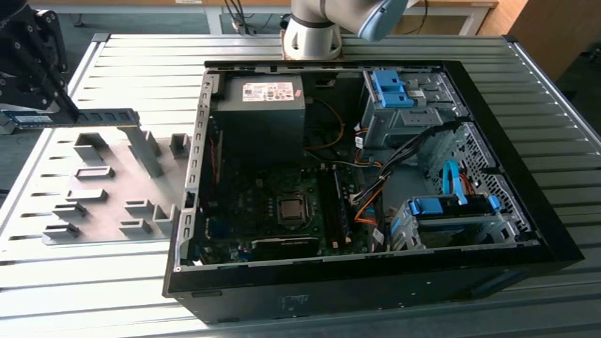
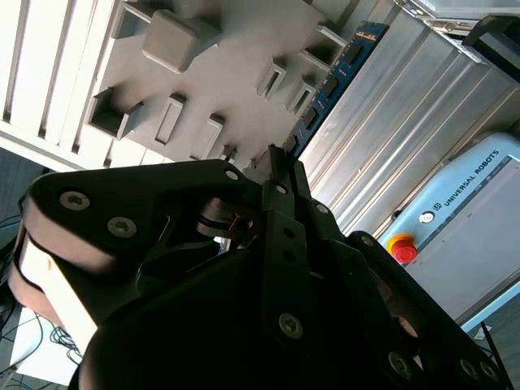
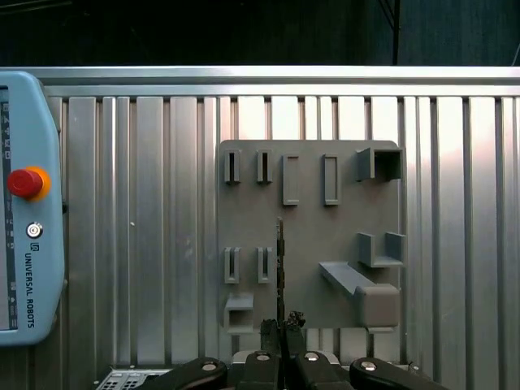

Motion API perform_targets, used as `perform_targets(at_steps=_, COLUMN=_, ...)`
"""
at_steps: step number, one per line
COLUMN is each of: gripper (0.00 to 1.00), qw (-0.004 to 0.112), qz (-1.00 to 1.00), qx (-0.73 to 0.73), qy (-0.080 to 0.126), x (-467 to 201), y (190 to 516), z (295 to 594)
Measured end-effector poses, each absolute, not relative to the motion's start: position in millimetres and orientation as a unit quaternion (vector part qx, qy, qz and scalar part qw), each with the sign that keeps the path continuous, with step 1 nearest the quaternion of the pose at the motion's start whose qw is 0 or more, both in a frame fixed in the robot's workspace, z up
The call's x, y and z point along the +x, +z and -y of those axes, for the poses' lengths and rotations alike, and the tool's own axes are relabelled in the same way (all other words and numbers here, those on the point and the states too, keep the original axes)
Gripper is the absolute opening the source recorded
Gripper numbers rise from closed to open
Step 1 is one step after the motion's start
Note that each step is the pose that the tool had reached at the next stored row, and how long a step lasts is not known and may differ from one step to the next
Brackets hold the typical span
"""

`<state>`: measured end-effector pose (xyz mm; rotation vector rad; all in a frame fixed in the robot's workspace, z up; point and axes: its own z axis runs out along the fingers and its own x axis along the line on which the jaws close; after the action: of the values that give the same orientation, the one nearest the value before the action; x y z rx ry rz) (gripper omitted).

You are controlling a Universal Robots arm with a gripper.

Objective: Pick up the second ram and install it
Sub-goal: 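Pick up the second ram and move it above second insertion slot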

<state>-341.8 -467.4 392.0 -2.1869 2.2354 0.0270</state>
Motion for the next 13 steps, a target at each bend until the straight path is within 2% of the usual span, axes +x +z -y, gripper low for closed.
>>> perform_targets(at_steps=13, gripper=0.14, qw=0.007, qz=-0.715, qx=-0.699, qy=0.009, x=-330, y=392, z=467)
